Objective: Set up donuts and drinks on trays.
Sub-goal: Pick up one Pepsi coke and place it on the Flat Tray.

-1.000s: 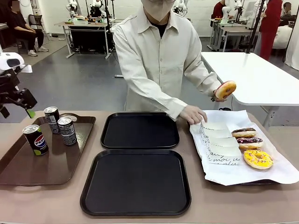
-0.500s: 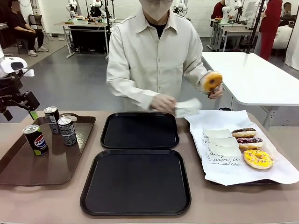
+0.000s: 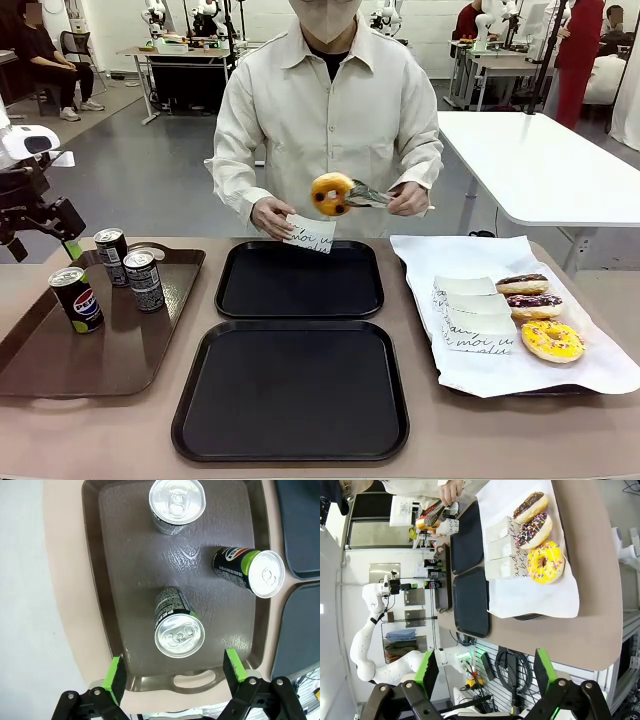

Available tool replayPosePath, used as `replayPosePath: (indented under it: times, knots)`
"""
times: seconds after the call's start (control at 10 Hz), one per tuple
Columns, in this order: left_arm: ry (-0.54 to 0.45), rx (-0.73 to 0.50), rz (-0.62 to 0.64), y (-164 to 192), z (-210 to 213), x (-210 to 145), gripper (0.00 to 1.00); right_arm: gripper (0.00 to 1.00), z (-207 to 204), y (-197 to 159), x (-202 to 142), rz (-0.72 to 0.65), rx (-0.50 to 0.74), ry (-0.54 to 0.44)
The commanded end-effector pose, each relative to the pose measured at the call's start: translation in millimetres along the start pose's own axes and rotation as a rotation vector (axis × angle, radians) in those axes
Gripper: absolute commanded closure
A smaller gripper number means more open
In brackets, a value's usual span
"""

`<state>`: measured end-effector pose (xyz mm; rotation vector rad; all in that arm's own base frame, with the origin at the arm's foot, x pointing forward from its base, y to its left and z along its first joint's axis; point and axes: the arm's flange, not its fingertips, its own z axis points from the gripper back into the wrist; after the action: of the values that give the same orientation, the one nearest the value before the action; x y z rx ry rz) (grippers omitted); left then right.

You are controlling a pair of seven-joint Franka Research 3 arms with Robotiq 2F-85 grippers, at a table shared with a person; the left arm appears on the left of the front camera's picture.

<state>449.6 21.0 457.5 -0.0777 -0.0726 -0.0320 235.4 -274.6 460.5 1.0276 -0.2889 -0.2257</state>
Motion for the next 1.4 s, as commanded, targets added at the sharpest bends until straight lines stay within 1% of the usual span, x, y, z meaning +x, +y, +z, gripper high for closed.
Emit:
replayPosePath:
  times: [0.0,0.2,0.3,0.5,0.7,0.9,1.3]
  knots:
    - [-0.053,0.042,-0.028,-7,-12,0,0.00,0.00,1,-1,0,0.005,0.022,-0.008]
    - [-0.057,0.064,-0.007,-16,-26,1,0.00,0.00,1,-1,0,0.005,0.022,-0.008]
    - [-0.076,0.074,0.004,-19,-32,2,0.00,0.00,1,-1,0,0.005,0.022,-0.008]
    - [-0.096,0.121,0.030,-22,-46,1,0.00,0.00,1,-1,0,0.005,0.022,-0.008]
    - [-0.099,0.095,0.087,-16,-54,1,0.00,0.00,1,-1,0,0.005,0.022,-0.008]
    - [-0.072,0.080,0.126,-12,-65,1,0.00,0.00,1,-1,0,0.005,0.022,-0.008]
    - [-0.028,0.068,0.117,-16,-79,-3,0.00,0.00,1,-1,0,0.005,0.022,-0.008]
